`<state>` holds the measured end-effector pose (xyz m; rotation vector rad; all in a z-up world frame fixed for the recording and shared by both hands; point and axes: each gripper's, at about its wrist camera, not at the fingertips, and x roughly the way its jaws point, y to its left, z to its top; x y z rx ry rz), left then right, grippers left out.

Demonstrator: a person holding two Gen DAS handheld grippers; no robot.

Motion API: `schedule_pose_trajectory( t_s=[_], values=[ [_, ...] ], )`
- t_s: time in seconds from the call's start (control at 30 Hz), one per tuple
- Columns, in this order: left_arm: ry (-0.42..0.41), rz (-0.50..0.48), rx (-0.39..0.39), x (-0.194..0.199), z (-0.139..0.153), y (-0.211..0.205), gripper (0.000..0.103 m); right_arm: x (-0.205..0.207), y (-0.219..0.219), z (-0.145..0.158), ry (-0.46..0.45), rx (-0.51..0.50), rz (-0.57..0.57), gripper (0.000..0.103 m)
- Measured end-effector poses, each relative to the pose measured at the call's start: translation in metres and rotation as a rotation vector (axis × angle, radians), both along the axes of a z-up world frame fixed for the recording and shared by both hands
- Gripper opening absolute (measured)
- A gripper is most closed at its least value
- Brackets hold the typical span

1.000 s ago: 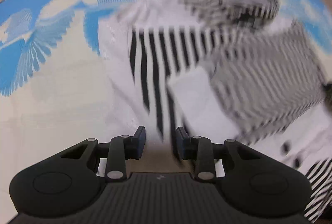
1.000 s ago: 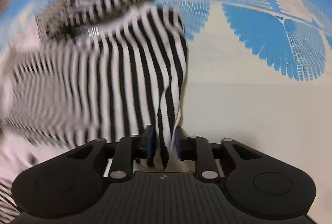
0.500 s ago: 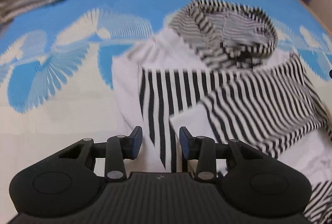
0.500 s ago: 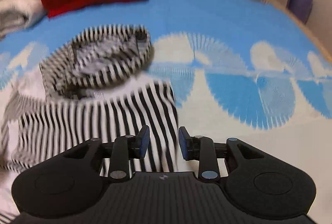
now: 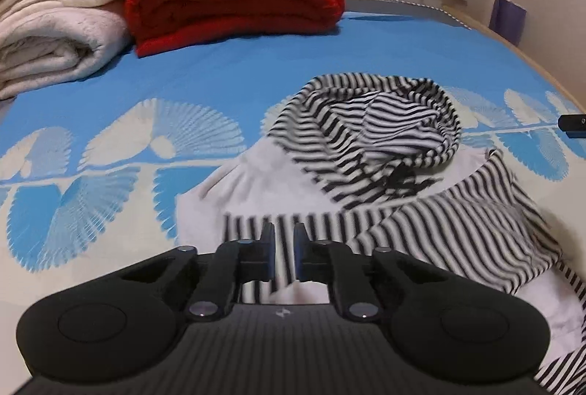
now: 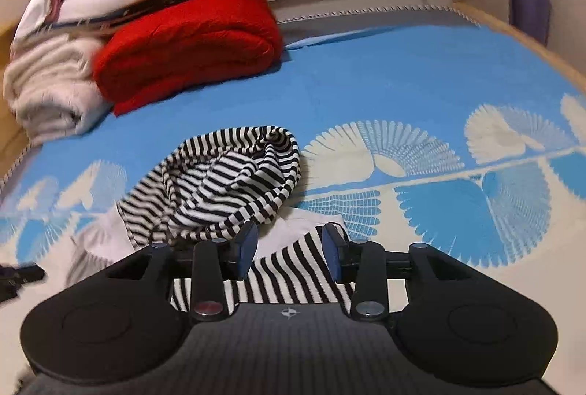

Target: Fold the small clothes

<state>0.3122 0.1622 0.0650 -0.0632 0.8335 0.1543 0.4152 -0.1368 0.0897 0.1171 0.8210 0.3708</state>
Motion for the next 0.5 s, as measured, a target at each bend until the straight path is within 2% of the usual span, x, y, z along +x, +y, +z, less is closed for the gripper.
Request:
schedule_pose_trajectory(
  t_s=[0.07,0.27,0.37,0.5],
  values=[
    [0.003,0.006,-0.01,0.024,0.004,-0.004,0.01,0.003,-0.003,0.002,0.021,0.036,-0.031,0.041],
    [-0.016,0.139,-0.169,0.119,0.018,0.002,0.01,0.009,-0.002,0.008,0.026,0.041,-0.035,0.041],
    [-0.009,0.214,-0.237,0.167,0.012,0.007,0.01,0.015,-0.005,0.007,0.043,0.045,-0.051,0.041],
    [0.03,0.26,-0.26,0.221,-0.009,0.01,0.01,0.023,-0.011,0.004,0.066,0.048,-0.055,0.025]
  ],
)
